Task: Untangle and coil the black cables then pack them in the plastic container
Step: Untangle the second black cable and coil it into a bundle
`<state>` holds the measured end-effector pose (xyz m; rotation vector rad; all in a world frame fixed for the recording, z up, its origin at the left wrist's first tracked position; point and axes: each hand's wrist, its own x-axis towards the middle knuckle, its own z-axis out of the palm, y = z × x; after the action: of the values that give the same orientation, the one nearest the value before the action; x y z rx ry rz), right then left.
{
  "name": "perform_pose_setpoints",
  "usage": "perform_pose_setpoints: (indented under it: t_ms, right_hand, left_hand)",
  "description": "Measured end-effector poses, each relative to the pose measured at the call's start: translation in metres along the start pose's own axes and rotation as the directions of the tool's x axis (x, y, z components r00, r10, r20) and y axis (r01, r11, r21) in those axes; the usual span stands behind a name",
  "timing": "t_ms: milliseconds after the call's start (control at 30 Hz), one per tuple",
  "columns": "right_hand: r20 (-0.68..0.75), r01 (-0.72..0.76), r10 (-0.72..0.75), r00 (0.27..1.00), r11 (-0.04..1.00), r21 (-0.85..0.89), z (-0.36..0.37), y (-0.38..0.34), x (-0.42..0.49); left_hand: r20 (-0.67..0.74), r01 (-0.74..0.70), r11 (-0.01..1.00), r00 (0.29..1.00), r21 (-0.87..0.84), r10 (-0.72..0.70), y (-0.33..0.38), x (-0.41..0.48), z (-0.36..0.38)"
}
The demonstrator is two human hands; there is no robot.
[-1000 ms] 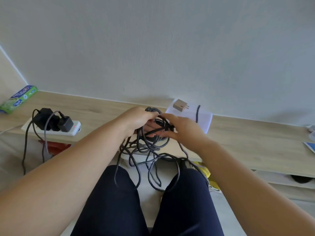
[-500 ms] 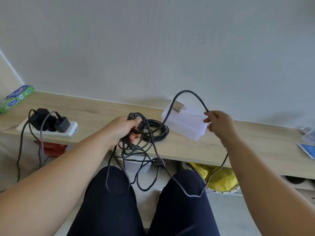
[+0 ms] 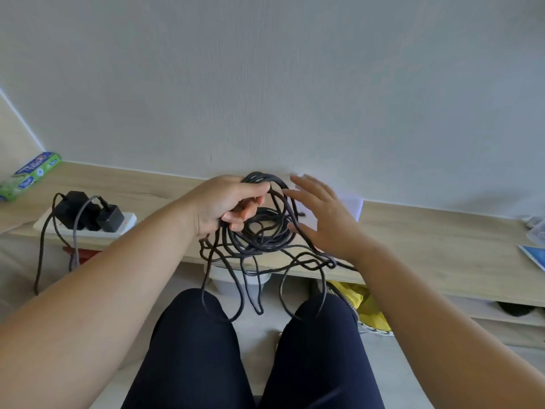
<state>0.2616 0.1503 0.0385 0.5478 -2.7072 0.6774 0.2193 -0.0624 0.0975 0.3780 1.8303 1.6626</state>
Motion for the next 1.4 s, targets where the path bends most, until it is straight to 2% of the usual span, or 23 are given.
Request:
perform_pose_setpoints:
  t_ms: [67, 133, 200, 233, 367, 433, 533, 567, 667, 700, 800, 833, 900, 967, 1000, 1067, 1133, 1200, 1267, 1300, 1333, 1367, 1400]
  right_hand:
    - [0.063, -0.202, 0.192, 0.979, 0.937, 0.284, 0.0, -0.005, -0.002]
    - [0.215, -0.434, 0.377, 0.901, 0.762, 0.48, -0.004, -0.006, -0.005]
    - [0.34, -0.56, 0.449, 0.826, 0.588, 0.584, -0.006, -0.002, -0.01]
    - [0.342, -0.578, 0.474, 0.811, 0.564, 0.59, -0.007, 0.001, -0.013]
    - [0.279, -0.627, 0.57, 0.773, 0.619, 0.473, -0.017, 0.024, -0.027]
    - [0.309, -0.652, 0.577, 0.756, 0.622, 0.433, -0.019, 0.033, -0.036]
    - [0.3, -0.653, 0.582, 0.756, 0.631, 0.42, -0.014, 0.044, -0.047]
    - [0.32, -0.657, 0.582, 0.748, 0.582, 0.479, -0.01, 0.047, -0.052]
    - [0.439, -0.684, 0.601, 0.668, 0.262, 0.681, 0.001, 0.063, -0.068]
    - [0.452, -0.708, 0.618, 0.643, 0.255, 0.658, 0.003, 0.069, -0.072]
    - [0.381, -0.793, 0.723, 0.576, 0.381, 0.476, 0.009, 0.076, -0.078]
    - [0.323, -0.782, 0.762, 0.561, 0.361, 0.508, 0.006, 0.075, -0.073]
    - [0.228, -0.688, 0.844, 0.485, 0.208, 0.695, -0.001, 0.073, -0.057]
    - [0.294, -0.544, 0.849, 0.439, -0.009, 0.839, -0.013, 0.066, -0.033]
    - [0.376, -0.461, 0.812, 0.446, -0.152, 0.874, -0.019, 0.063, -0.02]
    - [0.499, -0.325, 0.688, 0.526, -0.38, 0.866, -0.028, 0.054, 0.001]
    - [0.529, -0.233, 0.6, 0.6, -0.502, 0.833, -0.032, 0.046, 0.016]
    - [0.527, -0.144, 0.553, 0.646, -0.589, 0.795, -0.033, 0.038, 0.027]
    - [0.518, -0.055, 0.538, 0.665, -0.657, 0.752, -0.032, 0.033, 0.036]
    - [0.511, -0.008, 0.543, 0.666, -0.679, 0.734, -0.032, 0.032, 0.04]
    - [0.503, 0.039, 0.548, 0.668, -0.701, 0.712, -0.031, 0.032, 0.044]
    - [0.496, 0.088, 0.55, 0.672, -0.725, 0.683, -0.031, 0.031, 0.049]
    - [0.488, 0.144, 0.555, 0.674, -0.747, 0.649, -0.031, 0.031, 0.055]
  left_hand:
    - [0.033, -0.033, 0.999, 0.999, -0.027, 0.034, 0.006, -0.002, -0.005]
    - [0.047, -0.066, 0.996, 0.997, -0.06, 0.069, 0.009, -0.004, -0.011]
    - [0.037, -0.101, 0.991, 0.994, -0.083, 0.105, 0.008, -0.005, -0.018]
    - [0.021, -0.12, 0.988, 0.992, -0.092, 0.122, 0.007, -0.005, -0.022]
    - [-0.169, -0.186, 0.964, 0.974, -0.193, 0.154, -0.004, 0.002, -0.039]
    - [-0.287, -0.222, 0.927, 0.949, -0.301, 0.134, -0.01, 0.007, -0.047]
    - [-0.38, -0.312, 0.851, 0.913, -0.421, 0.147, -0.013, 0.012, -0.054]
    - [-0.401, -0.341, 0.829, 0.903, -0.444, 0.156, -0.013, 0.014, -0.056]
    - [-0.481, -0.418, 0.759, 0.862, -0.5, 0.158, -0.013, 0.019, -0.064]
    - [-0.512, -0.437, 0.74, 0.846, -0.51, 0.147, -0.012, 0.021, -0.068]
    - [-0.573, -0.453, 0.742, 0.812, -0.493, 0.115, -0.01, 0.029, -0.08]
    - [-0.58, -0.445, 0.776, 0.805, -0.447, 0.127, -0.008, 0.032, -0.082]
    - [-0.601, -0.399, 0.873, 0.782, -0.279, 0.165, -0.013, 0.04, -0.08]
    - [-0.633, -0.294, 0.955, 0.746, -0.034, 0.207, -0.019, 0.048, -0.073]
    - [-0.639, -0.233, 0.97, 0.737, 0.063, 0.218, -0.022, 0.056, -0.069]
    - [-0.615, -0.156, 0.968, 0.749, 0.197, 0.245, -0.026, 0.069, -0.064]
    - [-0.561, -0.097, 0.942, 0.782, 0.32, 0.272, -0.029, 0.082, -0.058]
    - [-0.466, -0.027, 0.903, 0.85, 0.429, 0.246, -0.026, 0.094, -0.052]
    - [-0.36, 0.09, 0.832, 0.923, 0.548, 0.137, -0.026, 0.108, -0.047]
    - [-0.34, 0.175, 0.758, 0.938, 0.628, 0.065, -0.026, 0.116, -0.046]
    - [-0.361, 0.247, 0.676, 0.932, 0.694, 0.03, -0.026, 0.122, -0.044]
    - [-0.401, 0.281, 0.619, 0.914, 0.733, 0.061, -0.022, 0.122, -0.04]
    - [-0.413, 0.241, 0.617, 0.899, 0.749, 0.15, -0.02, 0.119, -0.034]
